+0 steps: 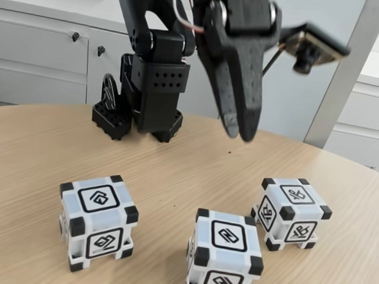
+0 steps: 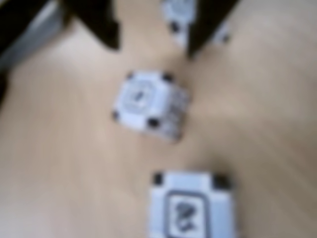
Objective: Stack cubes from left to right.
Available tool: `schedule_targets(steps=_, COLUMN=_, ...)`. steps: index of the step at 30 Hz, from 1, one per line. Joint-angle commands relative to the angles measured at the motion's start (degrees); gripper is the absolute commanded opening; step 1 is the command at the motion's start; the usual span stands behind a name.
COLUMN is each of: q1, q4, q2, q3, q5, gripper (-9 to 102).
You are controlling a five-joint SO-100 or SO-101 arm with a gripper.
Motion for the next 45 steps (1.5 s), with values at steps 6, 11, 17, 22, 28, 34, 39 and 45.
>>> schedule_targets(steps=6, q1=-0.5, q4=-0.9, q2=-5.5, q3=-3.3, q5=0.2, gripper=24)
schedule_targets(steps=11, q1=-1.4, q4=-1.0, q2=-10.1, q3=-3.3, q5=2.5, gripper=29)
schedule_targets(steps=17, q1=-10.5, q4=-1.0, q2=-11.2, q3=-3.3, q5=8.3, gripper=36)
schedule_targets(steps=22, q1=-12.4, q4=-1.0, q2=-11.3, q3=-3.3, q5=14.9, gripper=44)
schedule_targets(steps=28, q1=-12.5, q4=-1.1, q2=-15.5, q3=-3.5, q5=22.5, gripper=46)
schedule_targets(steps=34, q1=-12.5, q4=-6.2, q2=-20.0, q3=-7.6, q5=24.1, gripper=45)
schedule_targets(steps=39, q1=-13.4, q4=-6.8, q2=-23.3, q3=-10.2, q5=25.2, gripper=46)
schedule_targets(steps=45, q1=-20.0, q4=-6.7, q2=-25.4, q3=-11.6, q5=26.1, gripper=46)
